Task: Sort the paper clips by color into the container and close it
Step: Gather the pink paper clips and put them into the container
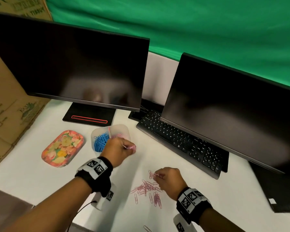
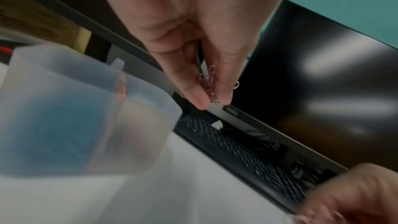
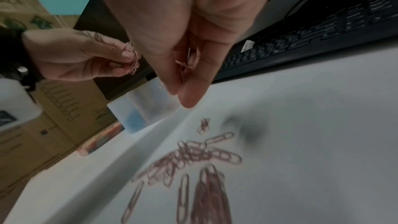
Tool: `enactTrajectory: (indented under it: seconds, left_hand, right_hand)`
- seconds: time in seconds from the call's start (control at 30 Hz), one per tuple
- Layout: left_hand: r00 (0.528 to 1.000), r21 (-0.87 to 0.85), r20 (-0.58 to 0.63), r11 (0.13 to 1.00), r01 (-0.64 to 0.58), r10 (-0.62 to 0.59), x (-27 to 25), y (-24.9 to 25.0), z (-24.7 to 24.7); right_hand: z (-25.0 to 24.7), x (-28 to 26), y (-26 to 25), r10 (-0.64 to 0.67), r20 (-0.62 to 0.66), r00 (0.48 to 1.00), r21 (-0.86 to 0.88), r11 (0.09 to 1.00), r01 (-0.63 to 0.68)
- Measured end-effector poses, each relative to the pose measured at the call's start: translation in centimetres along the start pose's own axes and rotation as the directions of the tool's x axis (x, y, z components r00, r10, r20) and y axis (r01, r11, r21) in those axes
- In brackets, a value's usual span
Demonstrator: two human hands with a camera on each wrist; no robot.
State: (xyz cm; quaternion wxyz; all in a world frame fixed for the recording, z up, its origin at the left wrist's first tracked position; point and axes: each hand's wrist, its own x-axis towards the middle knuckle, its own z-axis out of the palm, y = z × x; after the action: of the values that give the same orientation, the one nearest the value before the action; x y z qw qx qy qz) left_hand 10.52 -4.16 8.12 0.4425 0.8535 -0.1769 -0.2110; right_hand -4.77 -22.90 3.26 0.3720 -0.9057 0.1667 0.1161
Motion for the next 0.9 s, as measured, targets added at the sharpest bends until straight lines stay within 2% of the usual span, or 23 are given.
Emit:
enactTrajectory:
  seconds: [0.1, 0.17, 0.3, 0.37, 0.53, 0.6, 0.77, 0.9]
  left_hand:
    - [0.995, 0.042, -0.100, 0.999, 0.021, -0.017, 2.3, 0.2, -2.0]
    - [0.988, 0.144, -0.145, 0.986, 0.082, -0.060, 3.5, 0.0, -2.5]
    - [0.996, 0.406, -0.056, 0.910, 0.080, -0.062, 4.9, -1.3, -2.0]
    - [0.995, 0.386, -0.052, 0.918, 0.094, -0.080, 5.1, -1.4, -1.9]
    - [0.968, 0.277, -0.246, 0.954, 0.112, -0.042, 3.3, -1.9, -3.7]
    - [0.964, 0.232, -0.262, 0.968, 0.100, -0.037, 1.6, -2.7, -4.2]
    - [0.992, 0.297, -0.124, 0.954, 0.044, -0.007, -2.0, -5.3, -2.9]
    - [0.997, 0.334, 0.039, 0.941, 0.048, -0.065, -3.0, -6.4, -0.9]
  right_hand:
    - [-1.0, 0.9, -1.9, 0.020, -0.037, 0.999, 0.137, 0.990, -0.015]
    - [-1.7, 1.8, -3.5, 0.024, -0.057, 0.998, 0.186, 0.982, -0.013]
    - [-2.6, 4.5, -7.4, -0.004, -0.077, 0.997, 0.192, 0.981, 0.019]
    - [-2.8, 6.3, -9.3, -0.020, -0.085, 0.996, 0.172, 0.984, 0.035]
    - [-2.2, 11.3, -13.0, -0.078, -0.084, 0.993, 0.070, 0.994, 0.084]
    - [-1.5, 12.8, -14.2, -0.070, -0.064, 0.996, 0.025, 0.997, 0.071]
    - [0.0, 14.7, -15.5, -0.007, -0.019, 1.000, -0.106, 0.994, 0.005]
    - [-0.2, 14.3, -14.3, -0.013, 0.021, 1.000, -0.115, 0.993, 0.016]
